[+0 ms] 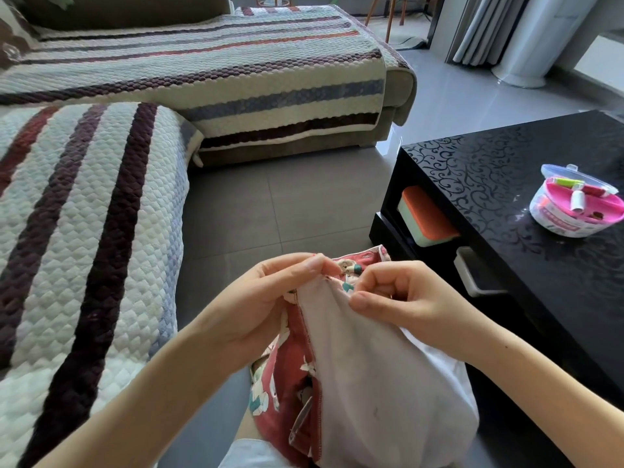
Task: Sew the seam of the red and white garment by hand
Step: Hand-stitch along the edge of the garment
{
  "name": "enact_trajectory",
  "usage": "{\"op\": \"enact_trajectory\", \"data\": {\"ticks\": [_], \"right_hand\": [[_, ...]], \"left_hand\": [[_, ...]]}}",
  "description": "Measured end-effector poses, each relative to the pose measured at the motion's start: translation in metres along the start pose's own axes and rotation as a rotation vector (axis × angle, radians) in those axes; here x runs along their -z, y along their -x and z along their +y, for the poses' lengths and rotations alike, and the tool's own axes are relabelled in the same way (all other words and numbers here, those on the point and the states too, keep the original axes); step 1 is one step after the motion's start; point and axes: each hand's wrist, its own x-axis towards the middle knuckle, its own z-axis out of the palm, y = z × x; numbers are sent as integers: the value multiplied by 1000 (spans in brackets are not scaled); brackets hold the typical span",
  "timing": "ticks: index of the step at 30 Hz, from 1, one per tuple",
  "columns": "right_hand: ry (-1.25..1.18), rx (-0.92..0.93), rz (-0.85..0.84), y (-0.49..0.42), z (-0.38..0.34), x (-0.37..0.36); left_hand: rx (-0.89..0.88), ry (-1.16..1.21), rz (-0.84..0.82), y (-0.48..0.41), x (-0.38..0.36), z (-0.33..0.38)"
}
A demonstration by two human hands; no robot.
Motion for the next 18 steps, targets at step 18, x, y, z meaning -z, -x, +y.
{"op": "enact_trajectory", "data": {"ticks": [18], "right_hand": [[-53, -32, -34, 8, -16, 19]], "left_hand": [[200, 6, 95, -19, 15, -4]]}}
